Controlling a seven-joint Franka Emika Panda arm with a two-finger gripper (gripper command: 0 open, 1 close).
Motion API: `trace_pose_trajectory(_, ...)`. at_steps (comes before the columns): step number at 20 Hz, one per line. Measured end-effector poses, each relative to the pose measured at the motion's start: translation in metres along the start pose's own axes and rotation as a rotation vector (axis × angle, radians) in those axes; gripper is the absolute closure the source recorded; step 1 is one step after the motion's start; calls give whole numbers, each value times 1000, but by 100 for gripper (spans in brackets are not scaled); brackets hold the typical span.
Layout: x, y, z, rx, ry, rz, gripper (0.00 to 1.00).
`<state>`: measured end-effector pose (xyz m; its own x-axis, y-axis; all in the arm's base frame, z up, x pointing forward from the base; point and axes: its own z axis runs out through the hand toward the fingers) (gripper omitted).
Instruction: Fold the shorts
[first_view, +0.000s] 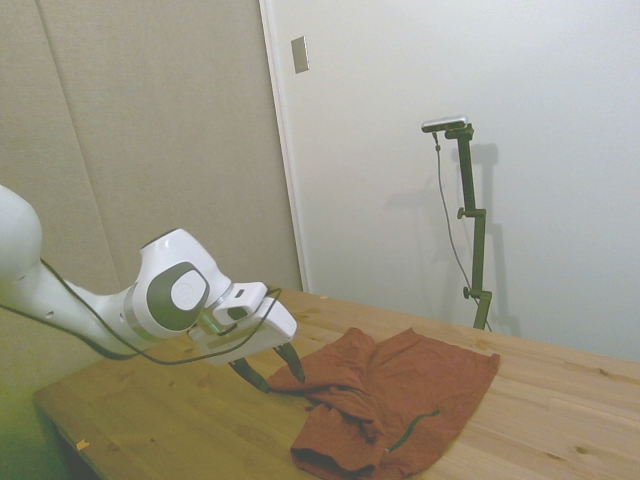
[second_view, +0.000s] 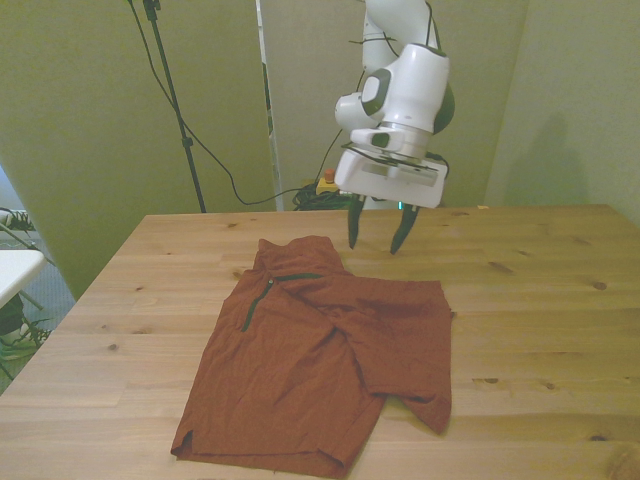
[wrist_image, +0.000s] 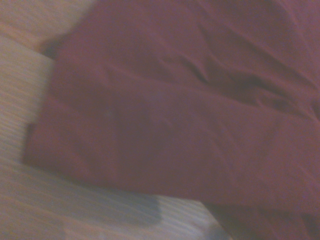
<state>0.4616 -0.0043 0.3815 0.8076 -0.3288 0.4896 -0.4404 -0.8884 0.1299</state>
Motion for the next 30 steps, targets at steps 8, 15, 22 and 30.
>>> trace_pose_trajectory(8,-45,-48,-1,-72,242,-220,0)
trace_pose_trajectory(15,-54,-51,23,-52,198,-217,0)
trace_pose_trajectory(22,-41,-51,32,-47,214,-204,0)
trace_pose_trajectory(30,-4,-49,53,-35,208,-145,100)
